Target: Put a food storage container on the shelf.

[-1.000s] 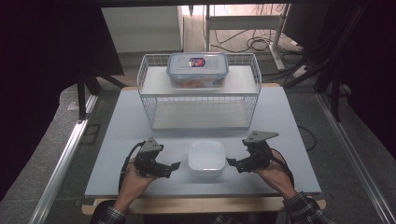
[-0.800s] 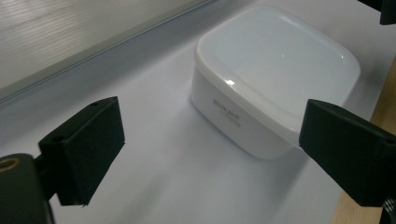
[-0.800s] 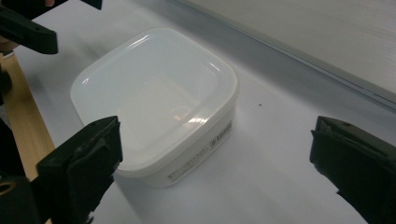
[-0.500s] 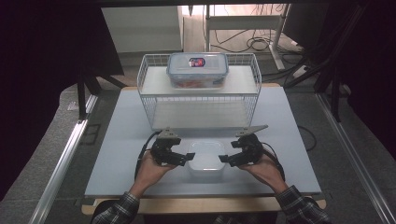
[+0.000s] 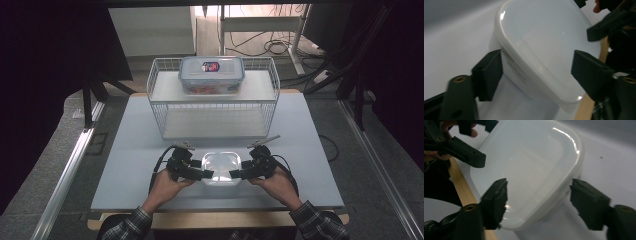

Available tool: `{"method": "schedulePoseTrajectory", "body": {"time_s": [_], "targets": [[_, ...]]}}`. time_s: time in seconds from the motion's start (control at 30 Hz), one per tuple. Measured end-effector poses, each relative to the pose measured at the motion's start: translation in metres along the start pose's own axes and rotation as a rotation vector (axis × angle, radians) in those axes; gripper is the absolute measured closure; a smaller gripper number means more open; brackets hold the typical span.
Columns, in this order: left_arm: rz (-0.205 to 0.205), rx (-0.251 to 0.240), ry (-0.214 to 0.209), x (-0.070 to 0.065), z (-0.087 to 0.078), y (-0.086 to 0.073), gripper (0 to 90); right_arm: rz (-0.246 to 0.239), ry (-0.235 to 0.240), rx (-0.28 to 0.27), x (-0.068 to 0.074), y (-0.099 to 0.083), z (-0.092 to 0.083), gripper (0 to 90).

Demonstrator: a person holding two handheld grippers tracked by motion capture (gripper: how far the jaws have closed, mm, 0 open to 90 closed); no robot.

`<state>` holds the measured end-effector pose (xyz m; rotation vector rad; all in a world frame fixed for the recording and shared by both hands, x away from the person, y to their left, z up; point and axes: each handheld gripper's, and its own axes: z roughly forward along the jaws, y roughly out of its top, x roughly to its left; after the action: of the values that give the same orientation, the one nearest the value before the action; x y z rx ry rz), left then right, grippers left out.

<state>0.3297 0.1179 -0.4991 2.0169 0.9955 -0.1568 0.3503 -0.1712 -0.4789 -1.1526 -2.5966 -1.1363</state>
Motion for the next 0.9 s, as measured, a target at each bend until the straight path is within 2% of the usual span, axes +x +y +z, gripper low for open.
{"method": "schedulePoseTrajectory", "body": {"time_s": [0.03,0.07,0.1,0.23,0.27,0.3,0.5,0.57,0.6,0.63,0.7,0.77,0.9], "targets": [[0.000,0.000,0.000,0.000,0.000,0.000,41.7,0.000,0.000,0.000,0.000,0.000,0.000,39.4],[0.000,-0.018,0.012,-0.001,-0.004,-0.002,48.7,0.011,-0.027,-0.018,0.001,-0.001,-0.006,47.7],[0.000,-0.021,0.018,-0.003,-0.006,-0.002,48.7,0.011,-0.027,-0.018,0.001,-0.001,-0.006,47.7],[-0.014,-0.084,0.056,-0.005,-0.009,-0.002,59.5,0.021,-0.053,-0.050,0.002,-0.001,-0.012,59.8],[-0.021,-0.108,0.064,-0.005,-0.010,-0.002,63.8,0.016,-0.066,-0.068,0.002,0.000,-0.015,63.3],[-0.035,-0.140,0.080,-0.005,-0.010,-0.002,68.4,0.016,-0.083,-0.110,0.001,0.001,-0.018,67.9],[-0.060,-0.184,0.105,-0.007,-0.008,-0.004,71.0,0.027,-0.100,-0.168,-0.002,-0.001,-0.017,70.1],[-0.071,-0.199,0.099,-0.007,-0.009,-0.005,73.9,0.020,-0.113,-0.184,0.000,-0.003,-0.018,72.6],[-0.072,-0.205,0.101,-0.006,-0.010,-0.005,76.1,0.014,-0.119,-0.193,0.000,-0.003,-0.018,74.7],[-0.054,-0.207,0.120,-0.006,-0.009,-0.006,78.7,0.008,-0.127,-0.200,0.001,-0.003,-0.019,77.8],[-0.052,-0.209,0.131,-0.007,-0.008,-0.005,78.7,-0.005,-0.142,-0.212,0.002,-0.004,-0.019,77.8],[-0.055,-0.215,0.127,-0.005,-0.008,-0.005,78.7,-0.002,-0.143,-0.219,0.001,-0.004,-0.018,77.8],[-0.064,-0.221,0.118,-0.004,-0.008,-0.005,78.7,0.030,-0.115,-0.253,-0.003,-0.008,-0.016,77.6]]}}
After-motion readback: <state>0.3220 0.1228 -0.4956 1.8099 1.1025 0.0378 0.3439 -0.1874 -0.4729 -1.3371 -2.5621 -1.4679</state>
